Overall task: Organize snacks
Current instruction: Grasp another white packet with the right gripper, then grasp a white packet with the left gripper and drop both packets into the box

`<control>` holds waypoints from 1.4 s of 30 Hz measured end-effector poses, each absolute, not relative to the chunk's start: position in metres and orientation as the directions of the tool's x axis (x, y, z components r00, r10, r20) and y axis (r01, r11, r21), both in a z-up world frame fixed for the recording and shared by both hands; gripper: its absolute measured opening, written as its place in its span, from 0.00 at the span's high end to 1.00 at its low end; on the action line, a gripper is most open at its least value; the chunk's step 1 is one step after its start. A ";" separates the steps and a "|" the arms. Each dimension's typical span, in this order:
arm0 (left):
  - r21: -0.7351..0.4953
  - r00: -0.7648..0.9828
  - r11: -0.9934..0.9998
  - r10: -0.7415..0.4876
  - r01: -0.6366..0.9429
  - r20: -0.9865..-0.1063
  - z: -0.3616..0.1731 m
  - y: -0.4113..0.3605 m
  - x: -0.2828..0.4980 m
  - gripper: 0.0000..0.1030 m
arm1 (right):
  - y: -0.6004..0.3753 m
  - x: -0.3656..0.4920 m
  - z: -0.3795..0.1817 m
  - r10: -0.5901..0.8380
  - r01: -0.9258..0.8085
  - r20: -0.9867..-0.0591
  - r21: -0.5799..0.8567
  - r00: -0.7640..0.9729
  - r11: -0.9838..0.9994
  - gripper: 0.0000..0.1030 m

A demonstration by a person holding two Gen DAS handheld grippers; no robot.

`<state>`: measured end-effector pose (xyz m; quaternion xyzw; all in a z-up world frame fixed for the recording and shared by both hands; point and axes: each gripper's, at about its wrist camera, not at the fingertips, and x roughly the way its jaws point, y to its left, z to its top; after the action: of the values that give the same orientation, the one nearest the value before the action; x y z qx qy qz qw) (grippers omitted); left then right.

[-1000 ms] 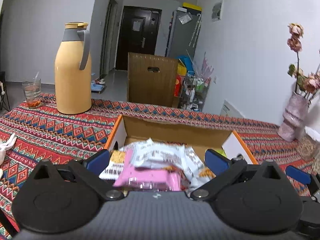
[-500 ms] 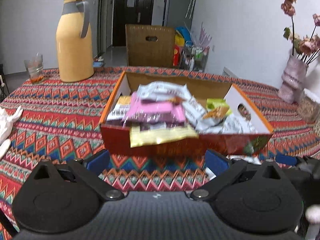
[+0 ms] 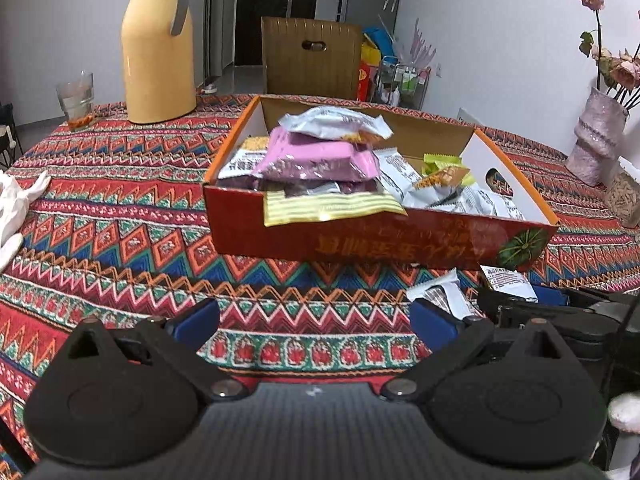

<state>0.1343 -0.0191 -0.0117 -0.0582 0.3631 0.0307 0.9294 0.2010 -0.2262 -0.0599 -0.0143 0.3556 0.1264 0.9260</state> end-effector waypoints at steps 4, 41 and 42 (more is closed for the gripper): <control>-0.091 0.724 0.991 0.006 -0.095 -0.690 -0.014 -0.030 0.137 0.00 | -0.234 0.188 -0.054 0.239 -0.253 -0.635 0.070 0.735 0.965 0.55; -0.042 0.797 0.997 -0.071 0.057 -0.600 0.018 -0.120 0.151 0.60 | -0.286 0.144 -0.025 0.189 -0.193 -0.380 0.028 0.905 0.981 0.54; -0.038 0.812 0.998 -0.067 0.056 -0.580 0.025 -0.120 0.152 0.60 | -0.282 0.148 -0.020 0.186 -0.195 -0.374 0.014 0.909 0.981 0.54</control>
<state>0.1524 -0.1196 0.0246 -0.0095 0.3048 -0.0324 0.9518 0.1479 -0.2820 -0.0198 -0.0117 0.1903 0.0974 0.9768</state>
